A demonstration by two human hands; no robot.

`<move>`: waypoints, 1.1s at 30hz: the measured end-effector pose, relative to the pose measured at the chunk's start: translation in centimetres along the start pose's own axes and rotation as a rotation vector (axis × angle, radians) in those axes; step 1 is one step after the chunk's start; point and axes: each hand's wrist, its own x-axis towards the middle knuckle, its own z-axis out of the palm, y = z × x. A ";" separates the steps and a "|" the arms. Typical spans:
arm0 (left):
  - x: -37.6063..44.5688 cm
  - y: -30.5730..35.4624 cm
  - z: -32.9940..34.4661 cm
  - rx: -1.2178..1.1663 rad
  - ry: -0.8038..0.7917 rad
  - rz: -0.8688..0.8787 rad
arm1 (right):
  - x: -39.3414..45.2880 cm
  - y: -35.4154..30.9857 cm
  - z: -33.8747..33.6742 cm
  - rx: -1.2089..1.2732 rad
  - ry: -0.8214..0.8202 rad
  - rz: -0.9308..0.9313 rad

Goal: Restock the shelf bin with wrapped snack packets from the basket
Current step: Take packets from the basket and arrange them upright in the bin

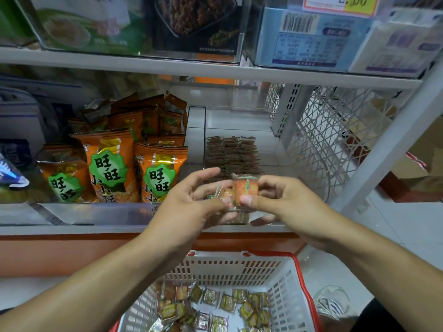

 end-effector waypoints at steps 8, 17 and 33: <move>0.2 0.0 0.4 -0.098 0.011 -0.044 | -1.2 0.3 0.4 -0.441 0.290 -0.492; 0.4 0.4 1.0 -0.258 -0.007 -0.069 | -2.7 0.8 1.4 -0.533 0.169 -0.460; -0.2 -1.3 1.5 -0.167 -0.032 0.026 | -2.3 0.6 0.9 -0.134 0.143 -0.139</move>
